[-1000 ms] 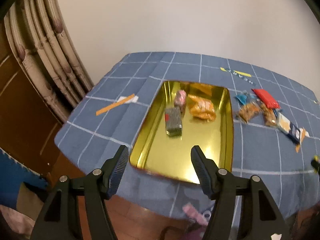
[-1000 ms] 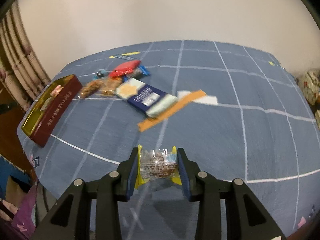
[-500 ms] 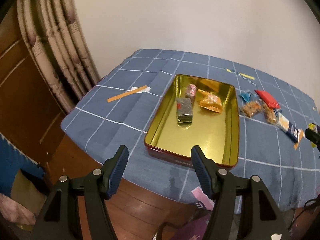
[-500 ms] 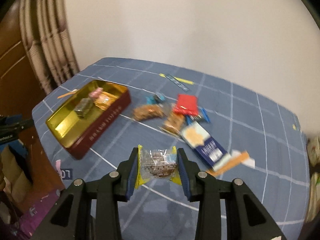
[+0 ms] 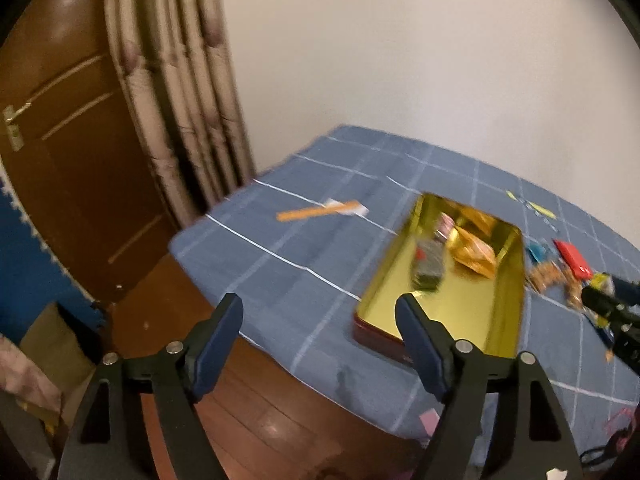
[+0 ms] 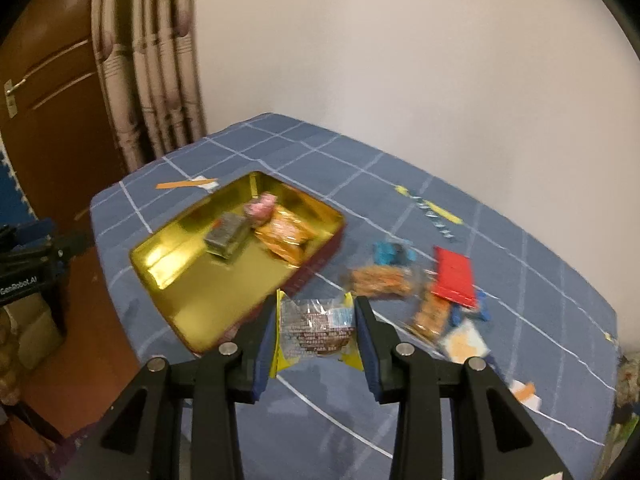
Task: Organize snacks
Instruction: 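Carry the clear wrapped cookie over the tin with the right tool, then open the right tool to drop the cookie into the tin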
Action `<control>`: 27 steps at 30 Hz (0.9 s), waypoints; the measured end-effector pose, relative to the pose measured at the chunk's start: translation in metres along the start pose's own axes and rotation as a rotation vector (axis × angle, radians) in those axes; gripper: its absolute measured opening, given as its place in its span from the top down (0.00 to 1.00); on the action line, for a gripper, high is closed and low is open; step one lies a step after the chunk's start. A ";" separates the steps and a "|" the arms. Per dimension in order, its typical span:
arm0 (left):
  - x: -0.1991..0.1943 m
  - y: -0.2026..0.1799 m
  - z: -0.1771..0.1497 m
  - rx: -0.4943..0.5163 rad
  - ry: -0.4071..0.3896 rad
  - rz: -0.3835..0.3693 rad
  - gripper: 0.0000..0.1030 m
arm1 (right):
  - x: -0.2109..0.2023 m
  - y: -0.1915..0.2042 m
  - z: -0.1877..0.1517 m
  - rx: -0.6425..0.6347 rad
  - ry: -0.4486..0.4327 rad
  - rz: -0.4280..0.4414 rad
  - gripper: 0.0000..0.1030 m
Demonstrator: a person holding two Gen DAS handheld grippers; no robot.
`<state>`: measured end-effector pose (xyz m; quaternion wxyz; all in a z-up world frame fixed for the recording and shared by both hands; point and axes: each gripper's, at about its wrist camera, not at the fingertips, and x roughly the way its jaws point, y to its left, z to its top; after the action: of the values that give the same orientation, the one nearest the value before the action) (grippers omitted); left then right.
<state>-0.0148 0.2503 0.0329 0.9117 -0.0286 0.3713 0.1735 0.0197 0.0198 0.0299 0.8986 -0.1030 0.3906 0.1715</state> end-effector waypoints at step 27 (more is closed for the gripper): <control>0.011 -0.024 -0.002 0.153 0.082 -0.074 0.03 | 0.156 0.055 0.054 -0.025 0.212 0.130 0.64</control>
<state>-0.0007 0.2308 0.0217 0.9010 0.0205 0.4194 0.1094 0.1334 0.1232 -0.0517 0.8378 -0.1060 0.4871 0.2225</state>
